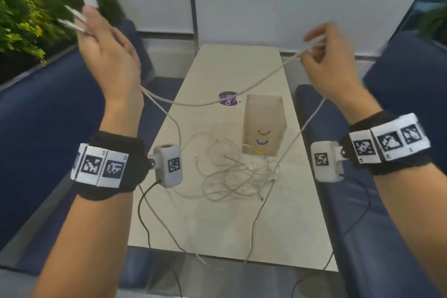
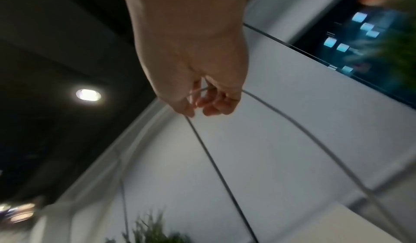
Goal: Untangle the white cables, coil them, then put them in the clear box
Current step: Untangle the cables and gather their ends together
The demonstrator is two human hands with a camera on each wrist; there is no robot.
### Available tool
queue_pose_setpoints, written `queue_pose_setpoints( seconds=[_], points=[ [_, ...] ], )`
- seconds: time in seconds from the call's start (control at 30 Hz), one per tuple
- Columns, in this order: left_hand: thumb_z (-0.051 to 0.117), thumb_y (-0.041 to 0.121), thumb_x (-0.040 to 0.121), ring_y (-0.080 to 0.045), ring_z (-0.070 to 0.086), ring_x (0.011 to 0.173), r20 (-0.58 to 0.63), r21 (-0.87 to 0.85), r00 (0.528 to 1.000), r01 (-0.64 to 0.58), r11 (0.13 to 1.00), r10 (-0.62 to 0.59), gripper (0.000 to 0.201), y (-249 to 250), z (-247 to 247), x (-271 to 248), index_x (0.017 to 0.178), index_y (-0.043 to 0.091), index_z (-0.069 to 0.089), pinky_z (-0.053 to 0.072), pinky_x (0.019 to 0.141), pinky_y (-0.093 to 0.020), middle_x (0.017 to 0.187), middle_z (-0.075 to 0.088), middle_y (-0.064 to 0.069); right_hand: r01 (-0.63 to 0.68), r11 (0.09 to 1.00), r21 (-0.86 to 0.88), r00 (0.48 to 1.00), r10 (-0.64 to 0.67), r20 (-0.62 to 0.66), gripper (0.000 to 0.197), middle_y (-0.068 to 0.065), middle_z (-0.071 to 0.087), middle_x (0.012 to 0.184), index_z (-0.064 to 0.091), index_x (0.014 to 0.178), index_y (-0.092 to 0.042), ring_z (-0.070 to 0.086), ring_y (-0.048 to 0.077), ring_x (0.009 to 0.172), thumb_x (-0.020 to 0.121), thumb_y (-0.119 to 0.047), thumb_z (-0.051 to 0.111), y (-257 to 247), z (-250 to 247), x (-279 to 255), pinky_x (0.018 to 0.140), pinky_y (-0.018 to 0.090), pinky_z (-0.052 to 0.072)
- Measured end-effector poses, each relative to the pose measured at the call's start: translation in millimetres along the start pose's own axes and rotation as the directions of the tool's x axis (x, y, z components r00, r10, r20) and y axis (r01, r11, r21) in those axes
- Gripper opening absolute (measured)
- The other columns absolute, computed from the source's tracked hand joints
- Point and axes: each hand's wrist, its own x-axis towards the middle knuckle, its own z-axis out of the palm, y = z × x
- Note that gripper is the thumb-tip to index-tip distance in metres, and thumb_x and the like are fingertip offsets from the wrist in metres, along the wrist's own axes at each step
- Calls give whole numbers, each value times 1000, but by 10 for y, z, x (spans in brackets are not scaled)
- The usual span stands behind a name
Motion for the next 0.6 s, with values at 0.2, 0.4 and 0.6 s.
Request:
queue_pose_setpoints(
  seconds=[0.2,0.4,0.6],
  points=[
    [35,34,108,-9,26,49,103,198,989,80,977,-102,31,-203,63,-204,81,20,36,24,45,-25,60,30,4,199,972,-120,968,-176,179,28,-7,58,72,64,102,-11,60,19,62,103,-18,37,-438,-327,-71,55,21,44],
    [34,35,109,-8,25,53,372,280,919,22,960,-130,31,-310,281,-497,80,24,37,26,49,-22,65,31,4,371,778,507,914,-403,-50,28,17,61,117,56,112,-18,66,34,101,102,-25,30,-738,-217,42,86,45,53],
    [38,47,104,-10,33,56,334,417,937,-48,908,-104,34,-476,159,-439,76,29,41,30,60,-39,64,38,8,424,902,-81,847,-363,387,32,7,62,102,62,126,-24,64,27,90,104,-34,40,-380,-274,72,76,26,41]
  ],
)
